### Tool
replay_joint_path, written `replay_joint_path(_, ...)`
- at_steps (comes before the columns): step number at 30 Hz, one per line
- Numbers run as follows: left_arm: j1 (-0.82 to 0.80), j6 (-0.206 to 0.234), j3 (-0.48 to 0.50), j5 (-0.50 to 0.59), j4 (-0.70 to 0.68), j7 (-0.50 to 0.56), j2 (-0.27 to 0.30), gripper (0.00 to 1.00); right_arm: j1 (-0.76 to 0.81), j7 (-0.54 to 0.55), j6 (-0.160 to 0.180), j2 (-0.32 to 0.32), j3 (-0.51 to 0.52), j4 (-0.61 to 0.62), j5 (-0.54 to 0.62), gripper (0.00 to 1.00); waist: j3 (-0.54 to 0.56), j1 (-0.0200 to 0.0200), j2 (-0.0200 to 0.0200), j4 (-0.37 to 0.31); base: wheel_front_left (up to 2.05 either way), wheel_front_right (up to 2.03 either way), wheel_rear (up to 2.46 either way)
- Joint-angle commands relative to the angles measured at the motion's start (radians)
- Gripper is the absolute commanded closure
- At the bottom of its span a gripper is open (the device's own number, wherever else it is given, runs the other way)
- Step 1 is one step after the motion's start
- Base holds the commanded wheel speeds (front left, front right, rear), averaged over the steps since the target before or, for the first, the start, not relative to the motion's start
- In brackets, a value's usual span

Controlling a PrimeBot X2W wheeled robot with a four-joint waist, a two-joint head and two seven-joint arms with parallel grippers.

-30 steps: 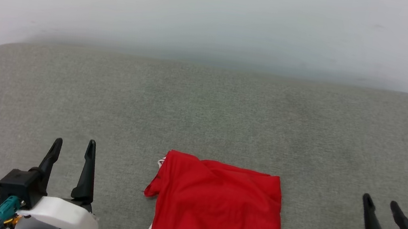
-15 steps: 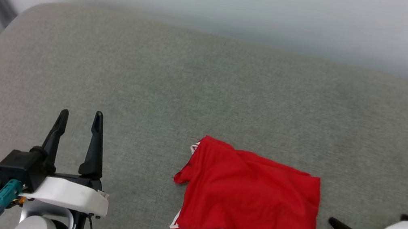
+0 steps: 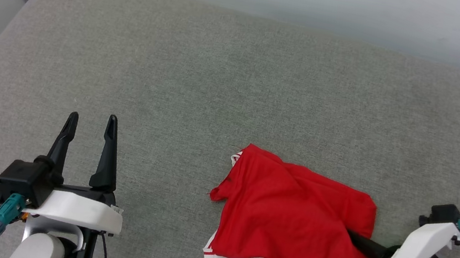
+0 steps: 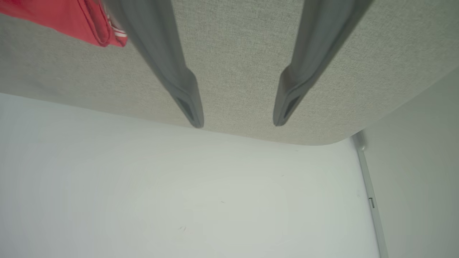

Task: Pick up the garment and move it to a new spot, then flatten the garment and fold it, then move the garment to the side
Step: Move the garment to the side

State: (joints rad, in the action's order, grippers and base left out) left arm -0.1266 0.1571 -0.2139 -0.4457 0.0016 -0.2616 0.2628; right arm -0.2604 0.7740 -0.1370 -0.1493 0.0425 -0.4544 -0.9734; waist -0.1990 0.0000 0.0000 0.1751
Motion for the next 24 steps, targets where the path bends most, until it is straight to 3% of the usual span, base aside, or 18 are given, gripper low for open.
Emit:
replay_joint_path(1,0.01,-0.006,0.005,0.008,0.004,-0.004,-0.004,0.0,0.031,-0.008,0.01,0.015,-0.037,-0.033,0.012,1.0,0.014,0.0,0.0,-0.012,0.0,0.0,0.0)
replay_joint_path(2,0.019,-0.011,0.008,0.017,0.011,-0.004,-0.003,0.0,0.006,-0.068,0.007,-0.03,-0.07,0.001,0.049,1.0,0.041,0.0,0.0,-0.037,0.0,0.0,0.0)
replay_joint_path(7,0.042,-0.012,0.007,0.026,0.016,-0.004,0.007,0.0,-0.038,-0.147,0.007,-0.084,-0.144,0.045,0.136,1.0,0.088,0.0,0.0,-0.108,0.0,0.0,0.0)
replay_joint_path(13,0.063,-0.01,0.002,0.027,-0.002,0.001,0.017,0.0,-0.081,-0.171,0.007,-0.151,-0.206,0.042,0.319,1.0,0.102,0.0,0.0,-0.237,0.0,0.0,0.0)
replay_joint_path(24,-0.017,-0.039,-0.05,0.058,-0.092,0.049,0.043,0.0,-0.194,-0.166,0.007,-0.166,-0.205,0.01,0.525,1.0,-0.053,0.0,0.0,-0.488,0.0,0.0,0.0)
